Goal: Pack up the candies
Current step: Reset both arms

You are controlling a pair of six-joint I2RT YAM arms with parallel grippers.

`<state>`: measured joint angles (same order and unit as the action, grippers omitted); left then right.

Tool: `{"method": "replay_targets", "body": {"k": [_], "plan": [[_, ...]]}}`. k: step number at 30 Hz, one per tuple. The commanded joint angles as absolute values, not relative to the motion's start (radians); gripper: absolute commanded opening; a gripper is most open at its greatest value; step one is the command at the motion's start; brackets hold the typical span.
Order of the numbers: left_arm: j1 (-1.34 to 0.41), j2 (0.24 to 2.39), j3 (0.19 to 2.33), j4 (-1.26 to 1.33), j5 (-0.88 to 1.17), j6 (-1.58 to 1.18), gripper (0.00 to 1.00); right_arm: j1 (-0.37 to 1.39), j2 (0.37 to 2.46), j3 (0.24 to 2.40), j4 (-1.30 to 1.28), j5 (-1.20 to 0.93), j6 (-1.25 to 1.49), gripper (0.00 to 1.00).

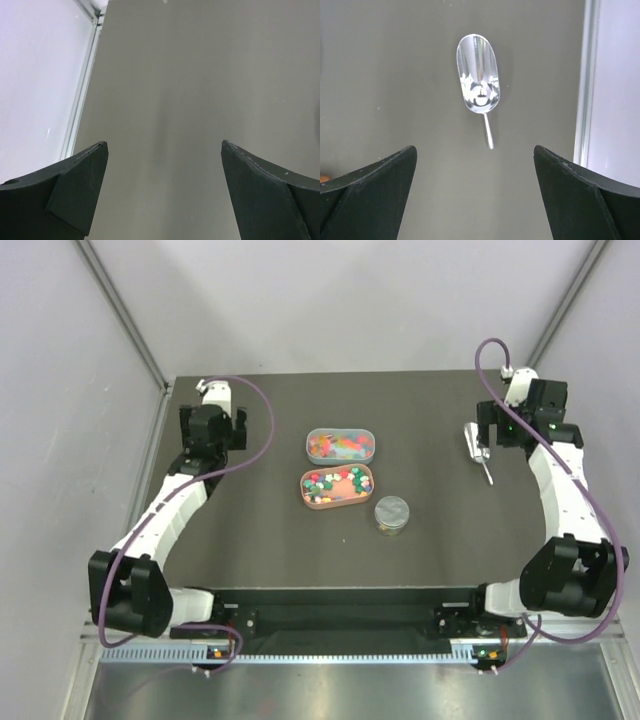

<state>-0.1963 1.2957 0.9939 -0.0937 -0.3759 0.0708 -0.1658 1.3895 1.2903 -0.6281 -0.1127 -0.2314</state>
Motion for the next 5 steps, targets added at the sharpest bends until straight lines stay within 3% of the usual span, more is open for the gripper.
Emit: {"method": "replay_targets", "body": {"k": [1,5], "plan": [[-0.190,1.284,0.977,-0.046,-0.364,0.061,0.99,-0.164,1.350,1.253,-0.551,-0.060,-0.190,1.00],[-0.189,1.276,0.962,-0.031,-0.345,0.061,0.99,-0.166,1.336,1.262,-0.557,-0.095,-0.172,1.00]]}}
